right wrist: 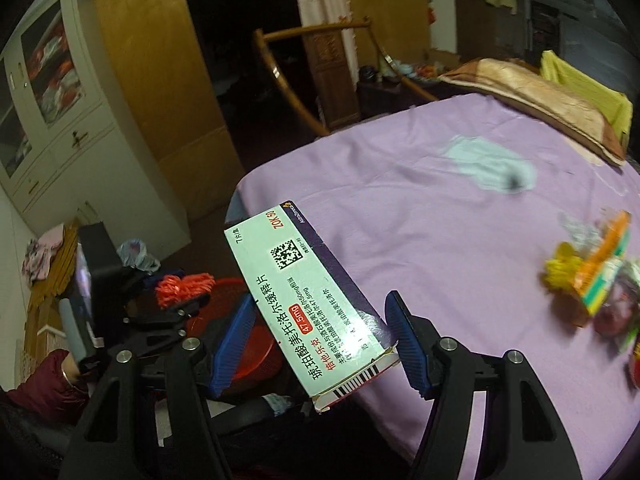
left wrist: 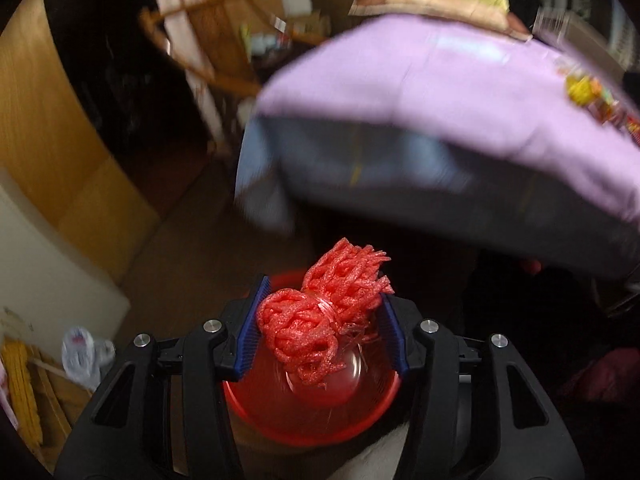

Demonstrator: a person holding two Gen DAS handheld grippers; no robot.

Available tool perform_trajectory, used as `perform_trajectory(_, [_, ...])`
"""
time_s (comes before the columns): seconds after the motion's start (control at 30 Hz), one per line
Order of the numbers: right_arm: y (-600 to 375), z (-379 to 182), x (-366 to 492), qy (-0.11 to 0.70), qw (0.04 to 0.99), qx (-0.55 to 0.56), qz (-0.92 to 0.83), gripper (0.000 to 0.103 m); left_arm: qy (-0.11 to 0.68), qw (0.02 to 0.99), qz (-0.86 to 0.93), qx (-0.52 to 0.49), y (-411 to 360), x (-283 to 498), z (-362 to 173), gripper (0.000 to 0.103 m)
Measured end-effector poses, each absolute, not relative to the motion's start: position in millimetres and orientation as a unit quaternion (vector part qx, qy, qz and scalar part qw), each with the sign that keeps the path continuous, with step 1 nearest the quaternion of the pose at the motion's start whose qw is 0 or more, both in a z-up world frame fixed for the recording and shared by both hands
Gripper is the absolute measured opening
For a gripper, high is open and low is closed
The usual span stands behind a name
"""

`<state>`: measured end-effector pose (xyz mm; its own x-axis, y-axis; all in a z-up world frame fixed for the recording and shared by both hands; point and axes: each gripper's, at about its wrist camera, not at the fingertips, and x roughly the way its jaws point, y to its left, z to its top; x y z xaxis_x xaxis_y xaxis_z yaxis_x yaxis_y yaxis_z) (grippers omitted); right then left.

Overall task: Collect trash
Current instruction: 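Carry both items down to the red wastebasket and open both tools, then raise both open tools back over the table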

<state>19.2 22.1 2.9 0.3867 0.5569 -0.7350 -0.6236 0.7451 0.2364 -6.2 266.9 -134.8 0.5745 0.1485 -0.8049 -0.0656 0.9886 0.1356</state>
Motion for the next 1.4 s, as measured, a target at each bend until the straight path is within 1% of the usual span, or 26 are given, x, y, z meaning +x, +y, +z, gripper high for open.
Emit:
perform_trajectory(0.03, [31.2,0.6,18.4,0.43,0.827,-0.045,0.359,0.066,0.474,0.877,0.065,0.039,275.9,-7.1,-147.8,0.071])
perform_trajectory(0.1, [50.2,-4.8,19.3,0.44,0.818,-0.056,0.366,0.066,0.485,0.87,0.082,0.029,290.1,-11.4,-163.2,0.082])
perform_trajectory(0.17, [71.4,-11.7,18.0,0.452,0.806,-0.072,0.376,0.066,0.481,0.871,0.096,0.02,302.2,-15.0,-167.9,0.085])
perform_trajectory(0.23, [92.5,-20.3,16.0,0.464,0.793,-0.088,0.385,0.066,0.471,0.874,0.117,0.016,312.9,-18.2,-168.2,0.092])
perform_trajectory(0.3, [113.1,-28.9,14.1,0.476,0.778,-0.104,0.396,0.066,0.46,0.876,0.145,0.016,325.4,-21.6,-167.5,0.094])
perform_trajectory(0.6, [188.6,-61.6,3.1,0.511,0.722,-0.158,0.439,0.066,0.451,0.87,0.198,-0.007,373.9,-37.1,-171.2,0.095])
perform_trajectory(0.7, [202.8,-70.5,3.0,0.525,0.705,-0.163,0.447,0.066,0.455,0.867,0.199,-0.032,388.0,-41.0,-172.0,0.095])
perform_trajectory(0.73, [206.8,-72.8,3.4,0.529,0.701,-0.163,0.449,0.067,0.455,0.867,0.2,-0.039,393.5,-42.3,-173.4,0.095])
perform_trajectory(0.83, [210.2,-76.2,2.9,0.54,0.687,-0.156,0.46,0.073,0.452,0.866,0.206,-0.06,406.0,-43.9,-170.2,0.095])
perform_trajectory(0.93, [205.7,-74.8,4.0,0.536,0.69,-0.158,0.46,0.073,0.446,0.868,0.212,-0.063,412.5,-45.4,-165.9,0.095])
perform_trajectory(1.2, [187.9,-69.4,8.8,0.521,0.714,-0.155,0.441,0.073,0.445,0.872,0.19,-0.075,402.5,-42.5,-163.1,0.095])
perform_trajectory(1.4, [162.8,-53.9,11.3,0.499,0.743,-0.14,0.423,0.077,0.426,0.887,0.177,-0.008,360.4,-31.2,-147.3,0.095])
